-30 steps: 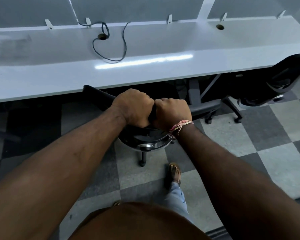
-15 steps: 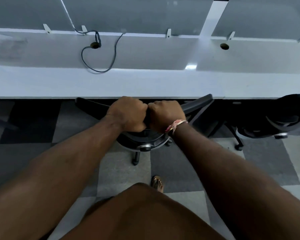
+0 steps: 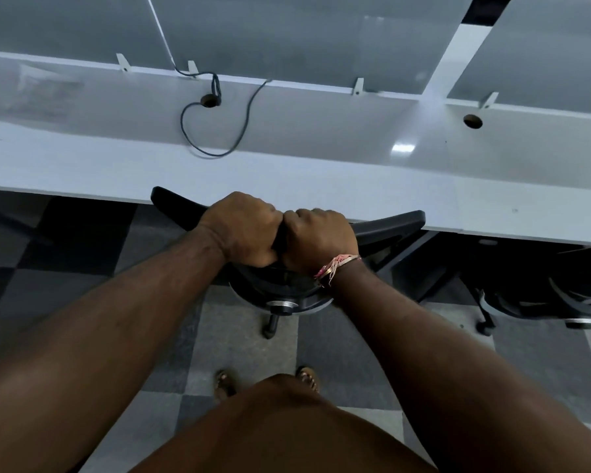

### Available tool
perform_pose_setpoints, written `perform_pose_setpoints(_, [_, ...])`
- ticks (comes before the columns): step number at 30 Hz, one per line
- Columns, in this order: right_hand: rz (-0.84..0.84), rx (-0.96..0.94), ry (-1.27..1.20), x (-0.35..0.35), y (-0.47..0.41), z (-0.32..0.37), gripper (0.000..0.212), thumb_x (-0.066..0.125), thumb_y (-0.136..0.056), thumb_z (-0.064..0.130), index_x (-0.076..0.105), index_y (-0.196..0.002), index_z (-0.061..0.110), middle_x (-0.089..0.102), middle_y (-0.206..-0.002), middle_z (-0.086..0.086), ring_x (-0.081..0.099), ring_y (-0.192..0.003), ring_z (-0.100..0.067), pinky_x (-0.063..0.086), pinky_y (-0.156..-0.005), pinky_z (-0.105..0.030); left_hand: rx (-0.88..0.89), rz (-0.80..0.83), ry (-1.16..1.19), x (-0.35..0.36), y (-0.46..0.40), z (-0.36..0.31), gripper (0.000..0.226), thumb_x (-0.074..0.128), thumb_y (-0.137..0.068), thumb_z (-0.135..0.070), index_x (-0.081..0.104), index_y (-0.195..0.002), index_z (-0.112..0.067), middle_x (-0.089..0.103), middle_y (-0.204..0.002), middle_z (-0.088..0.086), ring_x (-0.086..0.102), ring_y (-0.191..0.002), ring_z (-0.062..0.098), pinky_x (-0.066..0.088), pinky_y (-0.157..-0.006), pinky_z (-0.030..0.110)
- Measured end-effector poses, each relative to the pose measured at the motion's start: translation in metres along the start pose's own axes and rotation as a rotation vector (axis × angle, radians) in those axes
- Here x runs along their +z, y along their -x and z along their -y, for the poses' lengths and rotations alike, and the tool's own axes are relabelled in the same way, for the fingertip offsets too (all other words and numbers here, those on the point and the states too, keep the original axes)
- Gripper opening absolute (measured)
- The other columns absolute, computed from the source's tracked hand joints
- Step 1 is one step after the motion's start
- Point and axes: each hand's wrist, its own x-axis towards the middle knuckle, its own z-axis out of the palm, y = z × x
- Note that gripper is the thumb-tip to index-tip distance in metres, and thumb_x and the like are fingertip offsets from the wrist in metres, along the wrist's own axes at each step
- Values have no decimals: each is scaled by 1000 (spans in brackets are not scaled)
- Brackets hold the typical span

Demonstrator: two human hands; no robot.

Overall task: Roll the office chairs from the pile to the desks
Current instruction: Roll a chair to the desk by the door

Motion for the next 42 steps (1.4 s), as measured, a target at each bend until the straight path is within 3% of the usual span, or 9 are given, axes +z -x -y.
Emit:
perform_pose_setpoints(10, [32,-1,34,-5,25,29,22,74,-64,27,57,-70,15,59,-62,-3,57,-51,-30,23,-50,-28,-13,30,42,2,34,-13,35,59,-76,-53,63,-86,-20,70,-87,-2,67,-76,24,48,-65,33])
perform_pose_setpoints(14, [129,-11,34,-9,35,40,21,66,-75,35,59,-81,17,62,-77,-1,63,-69,-29,29,-54,-31,-81,61,67,-2,53,-24,30,60,-76,-51,59,-88,-23,69,-93,-3,69,-85,23,55,-72,36])
perform_pose_setpoints(20, [156,-61,-23,-14,26,65,41,58,-81,48,58,-105,15,65,-101,-5,65,-91,-30,36,-60,-33,-219,16,164,-14,84,-10,29,68,-71,-42,62,-92,-23,70,-93,-2,68,-85,25,56,-74,37])
perform_pose_setpoints(26, [118,-88,-31,-17,-15,122,35,59,-83,40,60,-106,14,66,-99,-5,64,-87,-30,33,-59,-30,-355,-112,201,-17,136,32,27,71,-71,-32,64,-93,-18,69,-91,1,66,-83,25,55,-68,37])
perform_pose_setpoints(29, [99,-91,-25,-18,-53,168,32,61,-82,37,60,-106,16,65,-101,-4,64,-91,-29,32,-61,-30,-411,-140,194,-20,171,75,29,70,-77,-36,65,-98,-18,69,-96,0,67,-88,25,56,-71,38])
perform_pose_setpoints(33, [104,-165,-43,-9,-97,239,43,61,-84,44,59,-118,16,64,-111,-4,62,-101,-28,43,-69,-33,-485,-115,151,-22,231,130,42,69,-82,-51,67,-106,-17,70,-101,1,68,-93,24,57,-75,39])
perform_pose_setpoints(37, [140,-303,-108,4,-140,347,47,59,-85,47,58,-120,17,64,-111,-5,61,-101,-28,48,-73,-35,-650,-80,138,-14,325,188,40,64,-83,-48,67,-112,-21,71,-109,-1,68,-101,22,57,-82,38])
perform_pose_setpoints(42, [175,-538,-111,22,-176,465,46,58,-85,49,59,-118,17,64,-112,-3,62,-101,-27,44,-71,-32,-865,0,204,-2,432,239,36,59,-84,-49,68,-109,-24,69,-110,-2,67,-103,24,56,-82,38])
